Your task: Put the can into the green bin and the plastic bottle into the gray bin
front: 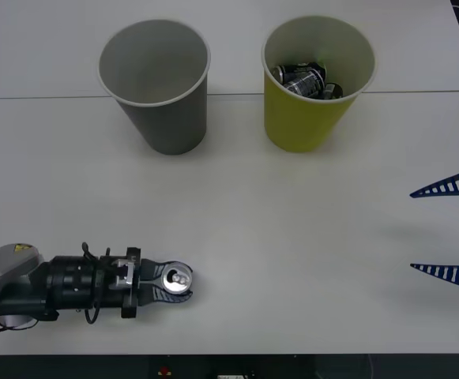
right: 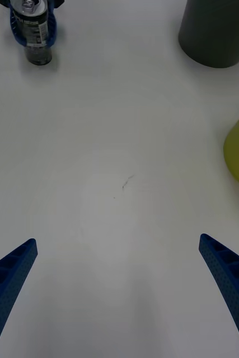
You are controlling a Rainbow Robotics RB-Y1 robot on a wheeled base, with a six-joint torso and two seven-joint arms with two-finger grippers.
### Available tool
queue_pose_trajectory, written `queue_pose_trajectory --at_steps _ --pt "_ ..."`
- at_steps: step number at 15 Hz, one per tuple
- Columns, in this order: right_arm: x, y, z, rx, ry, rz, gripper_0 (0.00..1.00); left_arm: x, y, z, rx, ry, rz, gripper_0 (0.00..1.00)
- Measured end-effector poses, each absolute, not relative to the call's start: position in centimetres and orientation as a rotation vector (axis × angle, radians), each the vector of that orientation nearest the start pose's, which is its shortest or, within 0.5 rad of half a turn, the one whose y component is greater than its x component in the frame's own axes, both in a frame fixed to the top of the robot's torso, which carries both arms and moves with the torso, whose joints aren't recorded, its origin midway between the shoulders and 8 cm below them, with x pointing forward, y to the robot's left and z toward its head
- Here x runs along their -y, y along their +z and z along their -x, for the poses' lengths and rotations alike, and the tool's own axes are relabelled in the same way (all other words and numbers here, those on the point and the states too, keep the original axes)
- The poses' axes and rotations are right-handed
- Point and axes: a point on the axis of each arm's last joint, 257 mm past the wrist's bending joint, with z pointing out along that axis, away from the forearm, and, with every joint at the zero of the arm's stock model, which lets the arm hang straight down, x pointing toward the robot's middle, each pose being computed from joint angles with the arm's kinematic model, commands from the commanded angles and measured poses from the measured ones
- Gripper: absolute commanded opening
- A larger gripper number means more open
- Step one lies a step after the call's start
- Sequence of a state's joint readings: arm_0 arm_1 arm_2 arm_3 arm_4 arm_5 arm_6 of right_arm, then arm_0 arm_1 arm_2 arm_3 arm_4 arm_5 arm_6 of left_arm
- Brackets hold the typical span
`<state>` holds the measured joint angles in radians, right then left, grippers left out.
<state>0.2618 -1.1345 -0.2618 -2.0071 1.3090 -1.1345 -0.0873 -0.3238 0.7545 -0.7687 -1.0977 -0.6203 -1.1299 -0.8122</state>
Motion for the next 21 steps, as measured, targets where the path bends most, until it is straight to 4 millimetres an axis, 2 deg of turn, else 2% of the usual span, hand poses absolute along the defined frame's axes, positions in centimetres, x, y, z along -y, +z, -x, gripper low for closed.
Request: queue_pose_trajectory --at_steps 5,10,14,21 --pt "28.6 -16.7 -34.1 -1.596 0.209 1.634 1.00 -10.6 -30.2 -35.2 -1.285 -0.858 -1.477 0.00" --pt "28.6 -16.7 -34.1 -1.596 0.209 1.634 1.00 -9.9 -27.8 -36.0 -1.440 -0.933 -1.447 0.00" --pt "28.6 -16.7 -34.1 -1.596 0.209 1.634 1.00 -9.4 -24.6 -36.0 -1.608 -0.911 -1.390 0.00" --pt "28.6 -16.7 -34.1 -1.596 0.209 1.634 1.00 -6.5 -18.0 -35.5 -1.842 -0.825 -1.223 0.00"
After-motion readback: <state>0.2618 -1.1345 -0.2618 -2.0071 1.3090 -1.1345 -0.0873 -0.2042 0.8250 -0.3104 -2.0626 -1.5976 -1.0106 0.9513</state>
